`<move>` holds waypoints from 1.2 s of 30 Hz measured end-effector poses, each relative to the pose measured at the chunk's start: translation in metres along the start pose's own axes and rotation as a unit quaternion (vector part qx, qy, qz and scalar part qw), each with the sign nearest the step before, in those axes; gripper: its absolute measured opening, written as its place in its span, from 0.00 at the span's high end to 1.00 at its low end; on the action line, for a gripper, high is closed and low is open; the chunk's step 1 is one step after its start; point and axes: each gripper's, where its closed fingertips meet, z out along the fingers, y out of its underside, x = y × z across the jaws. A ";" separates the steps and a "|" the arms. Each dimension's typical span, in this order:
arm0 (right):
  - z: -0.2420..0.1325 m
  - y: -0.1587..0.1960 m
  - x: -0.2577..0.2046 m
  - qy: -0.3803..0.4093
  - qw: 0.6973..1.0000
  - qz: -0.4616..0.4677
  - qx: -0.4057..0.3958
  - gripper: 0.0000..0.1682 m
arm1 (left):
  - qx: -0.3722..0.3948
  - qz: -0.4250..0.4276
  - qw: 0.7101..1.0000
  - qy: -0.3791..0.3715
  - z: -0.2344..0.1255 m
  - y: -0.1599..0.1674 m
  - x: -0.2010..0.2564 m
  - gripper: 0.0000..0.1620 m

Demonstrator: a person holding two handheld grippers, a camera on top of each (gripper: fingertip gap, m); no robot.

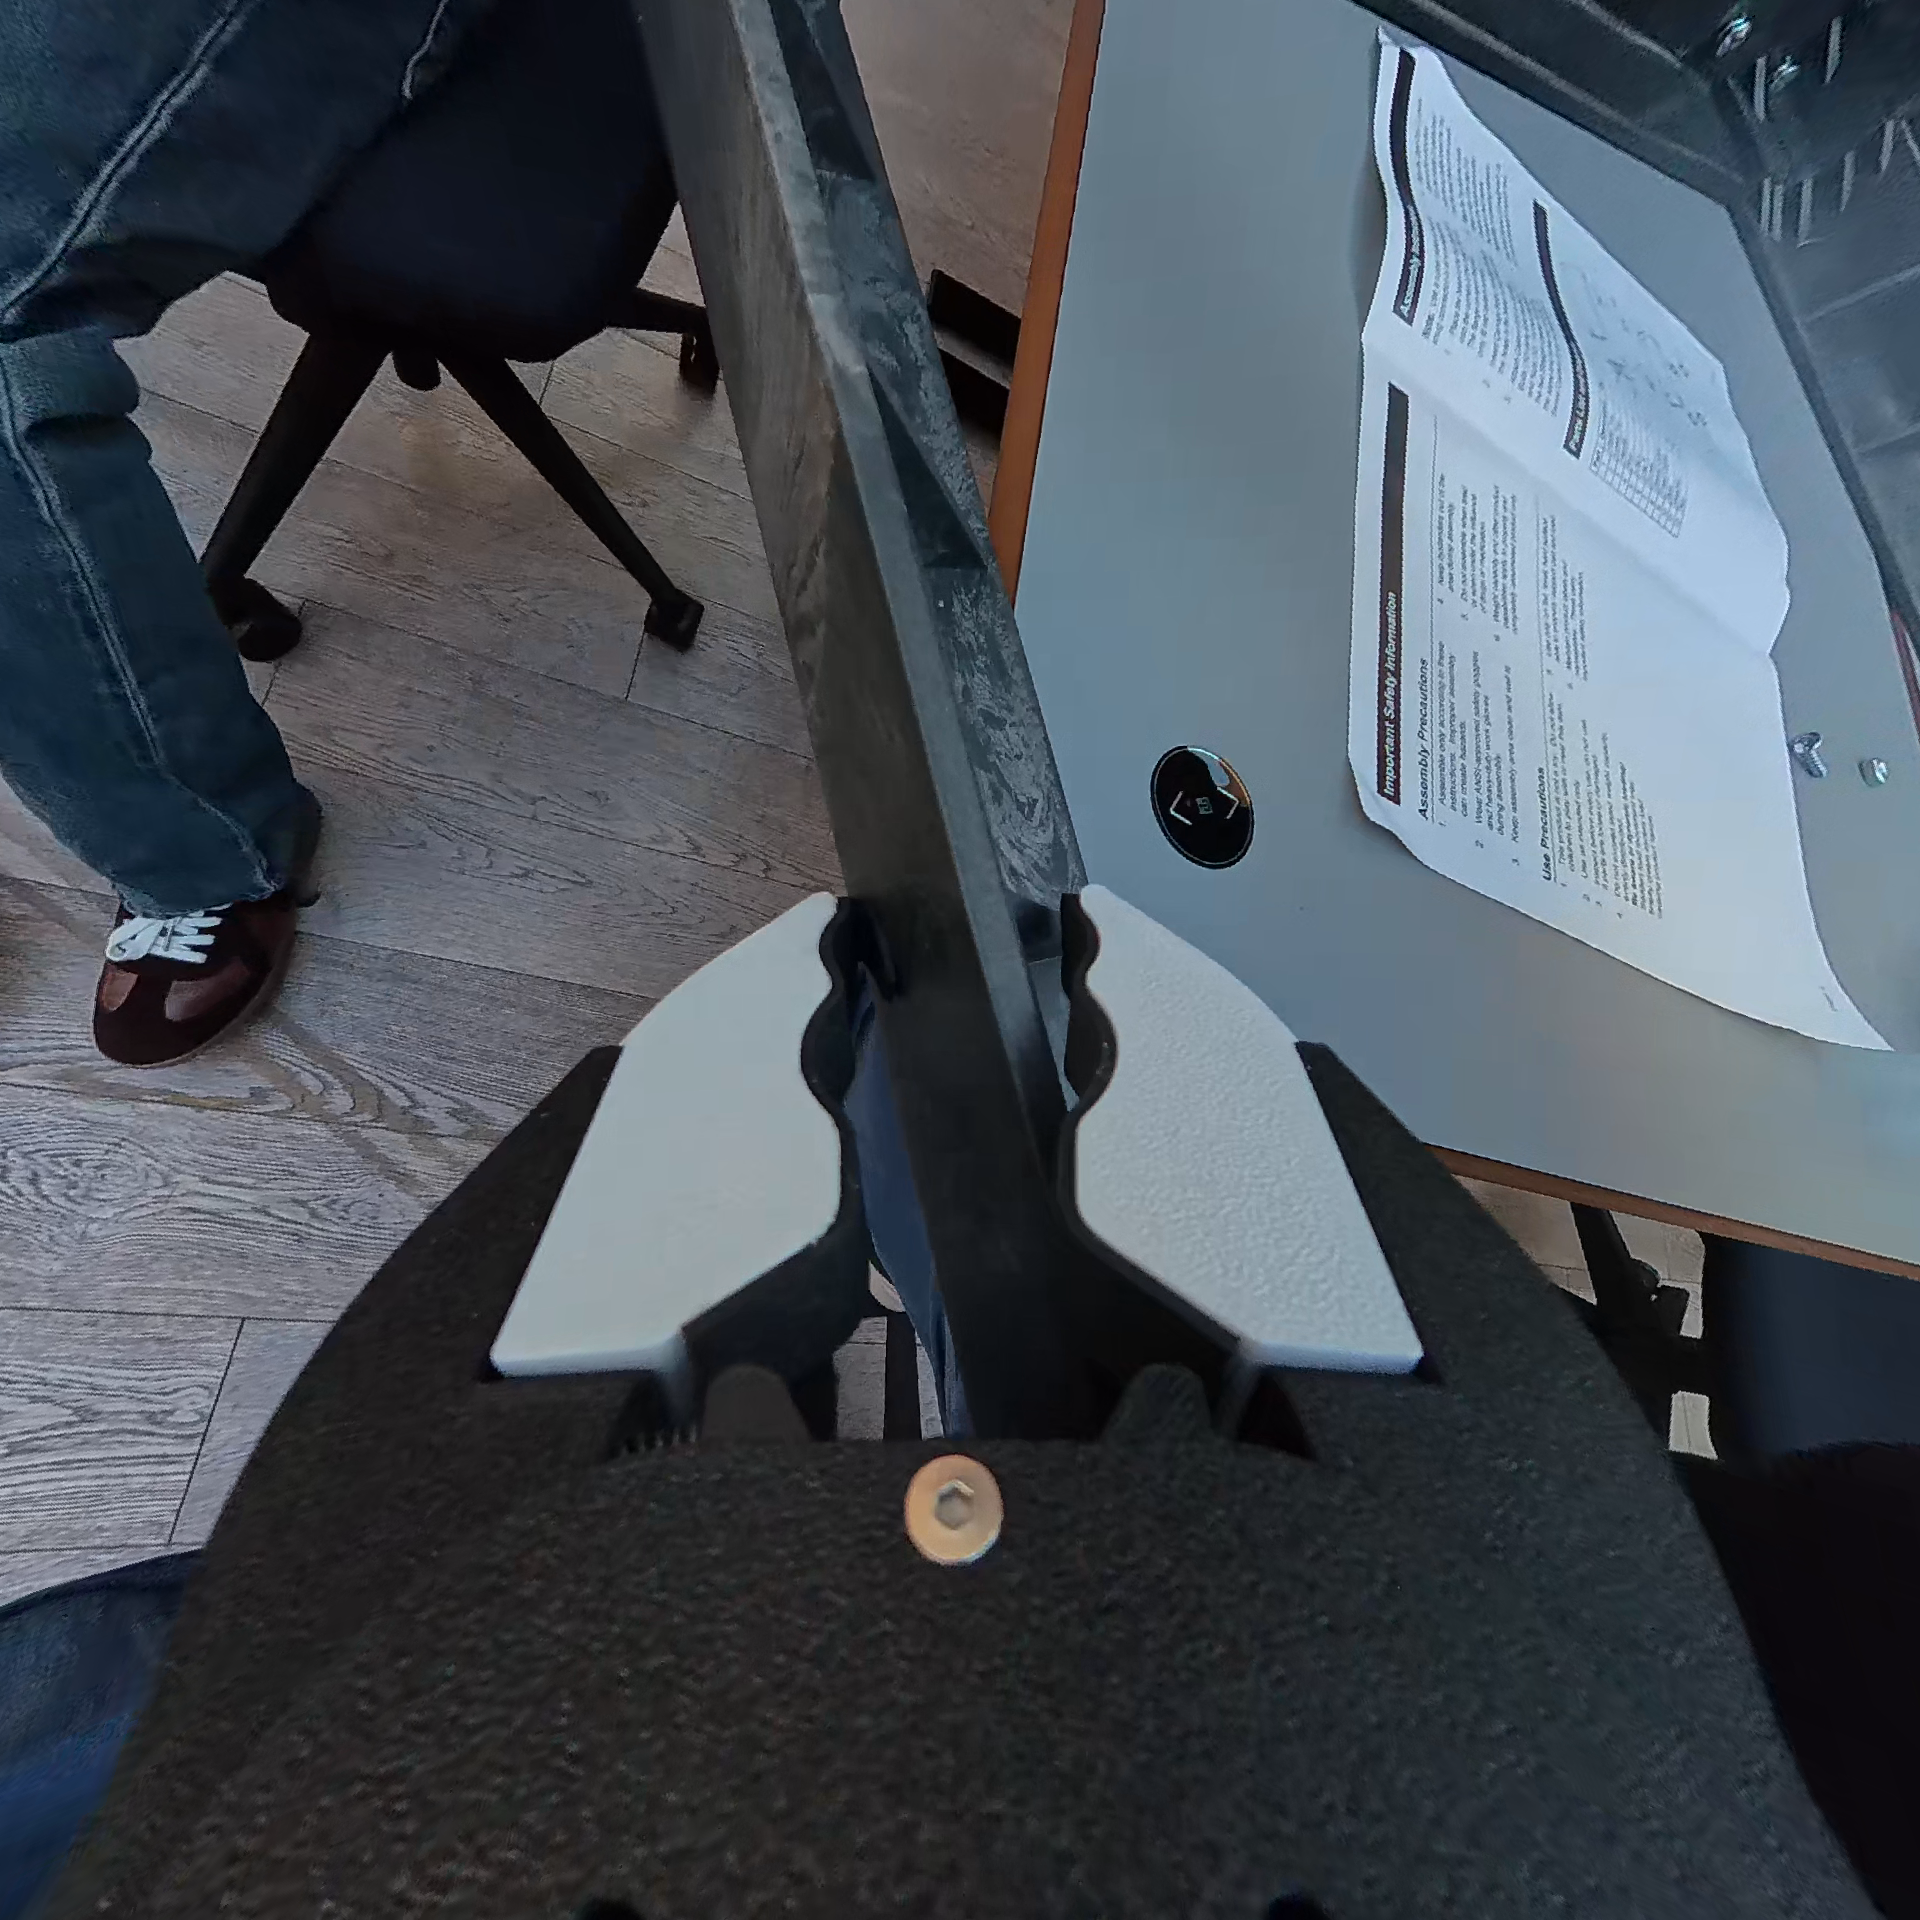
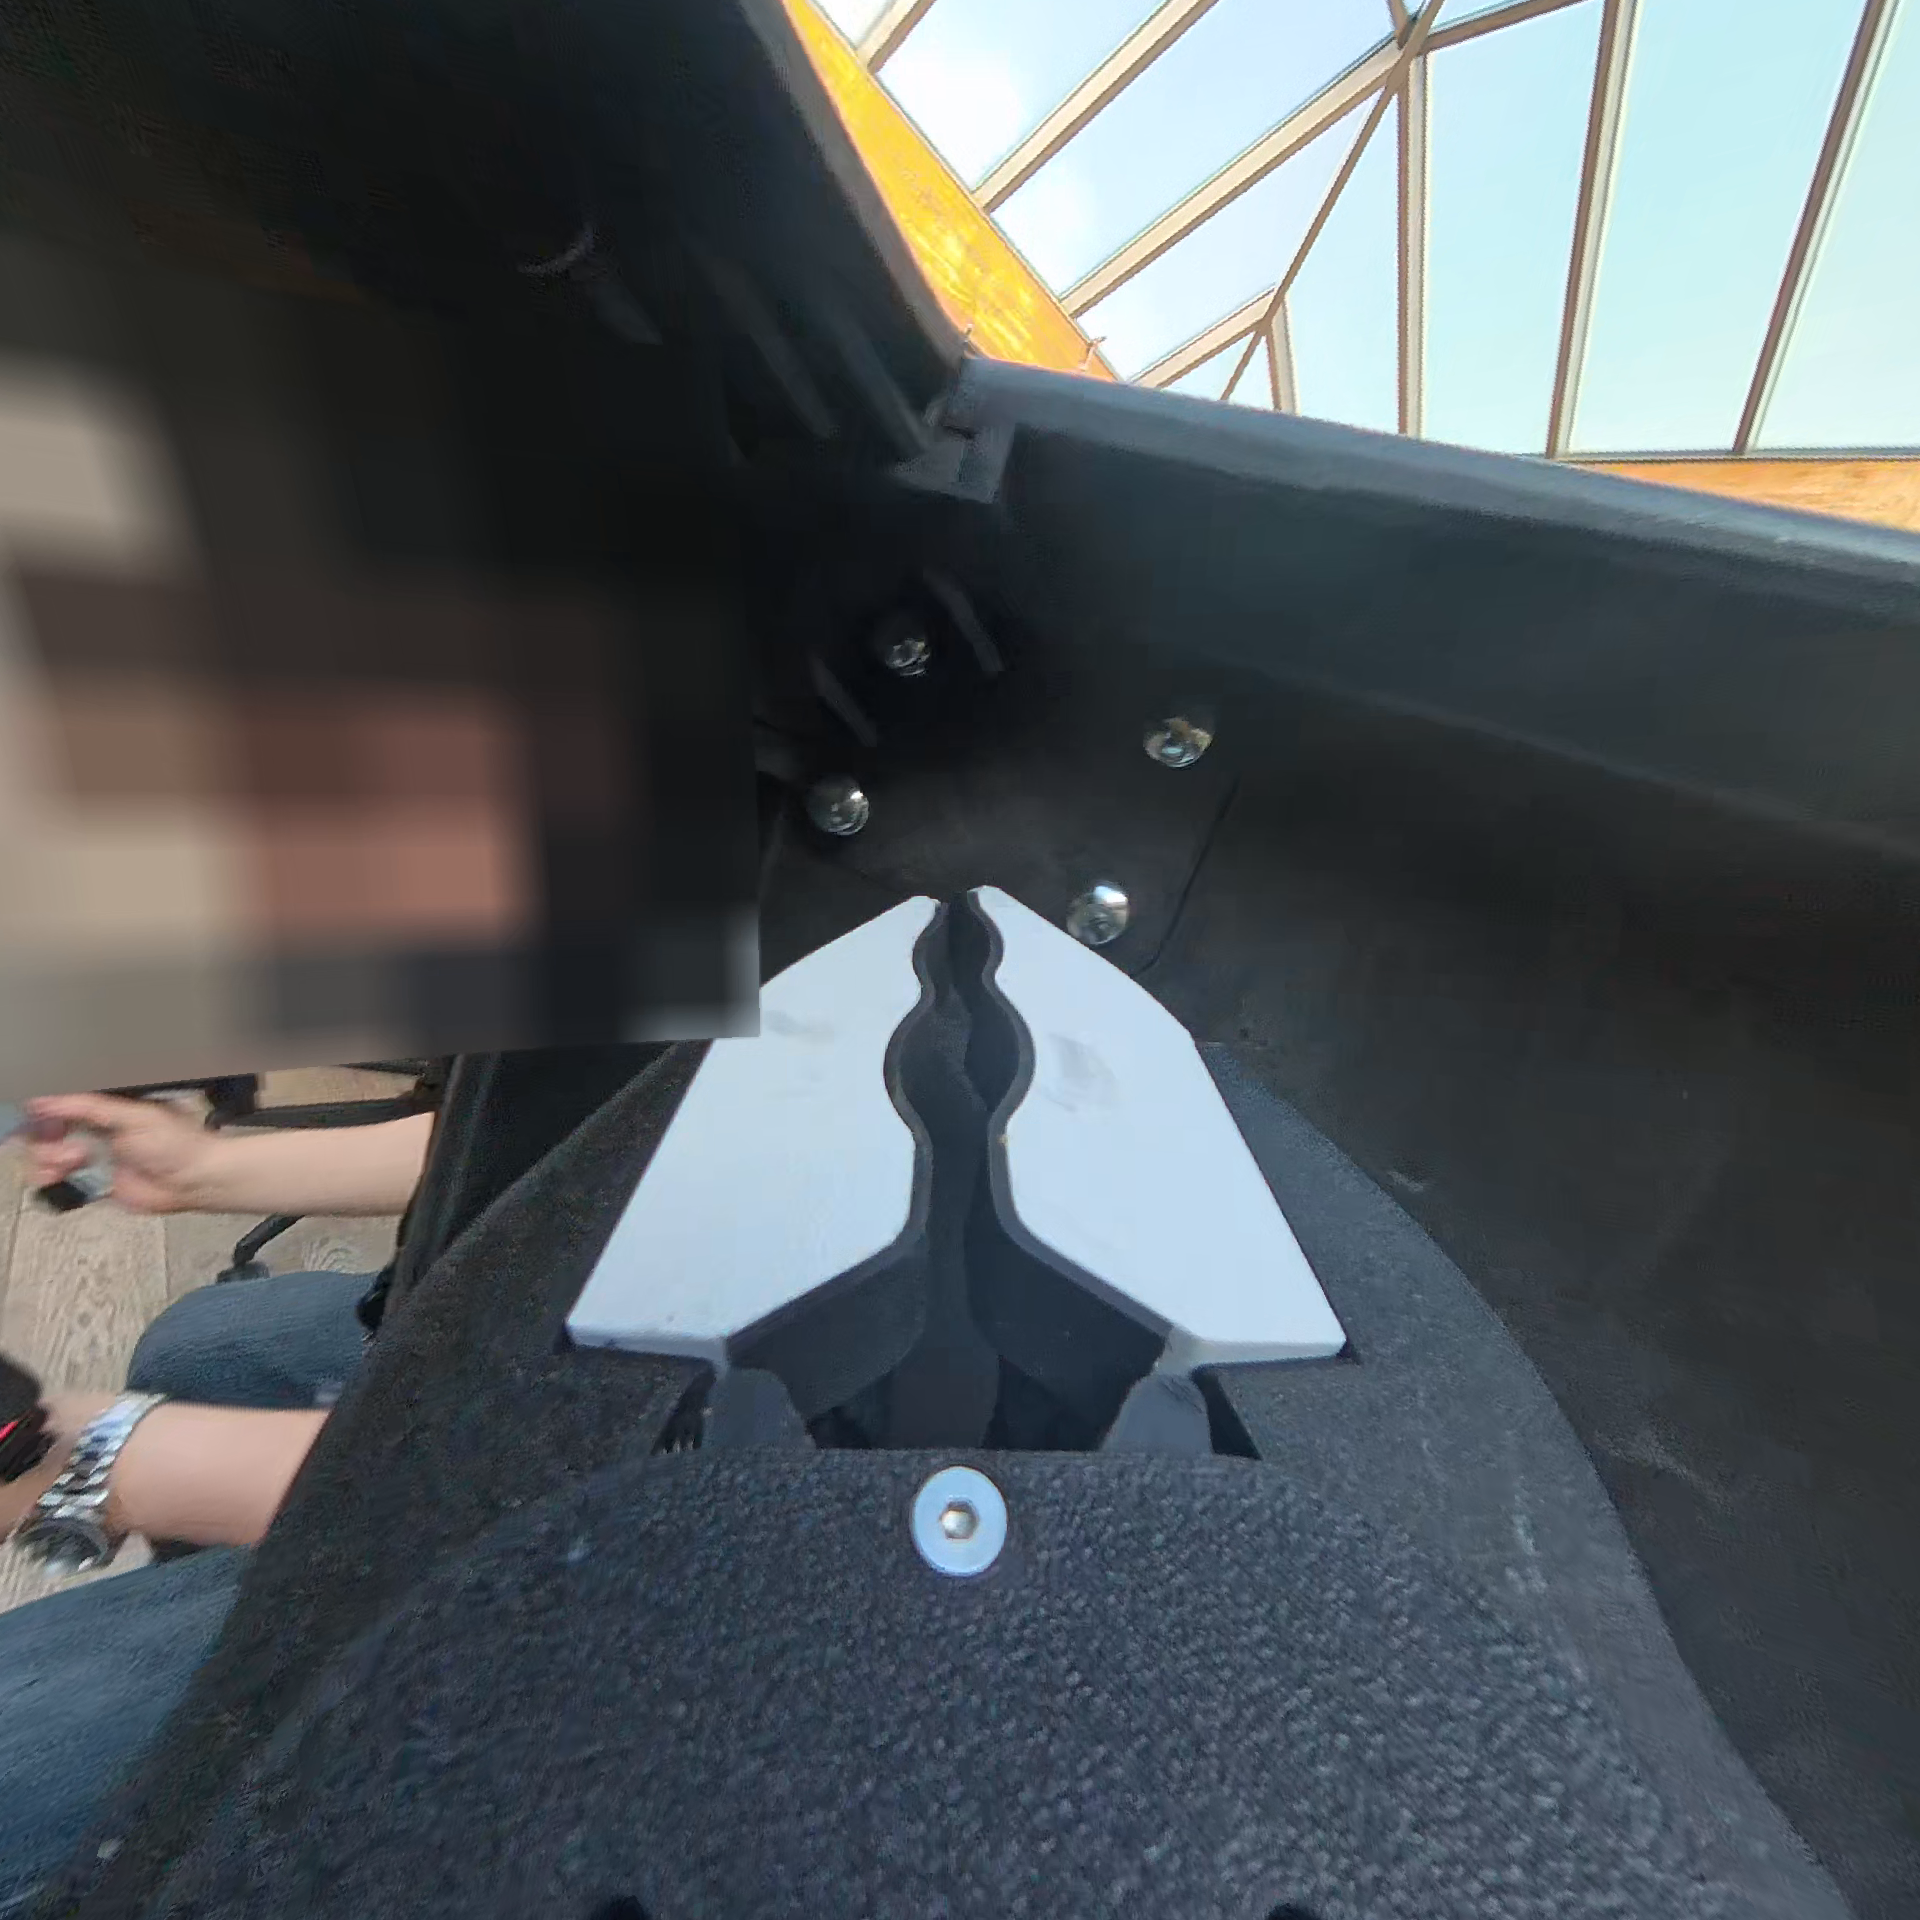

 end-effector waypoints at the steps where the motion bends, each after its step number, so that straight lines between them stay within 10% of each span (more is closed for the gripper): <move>1: 0.006 0.001 0.007 0.007 1.000 0.002 0.000 1.00 | 0.000 0.000 1.000 0.000 0.000 0.000 0.000 0.77; 11: 0.030 0.031 0.038 0.022 0.999 0.003 -0.047 1.00 | 0.002 -0.005 1.000 0.010 0.000 0.000 0.001 0.76; 36: 0.069 -0.026 -0.021 -0.038 0.999 0.010 0.019 1.00 | -0.004 0.006 1.000 -0.004 0.001 0.001 0.000 0.77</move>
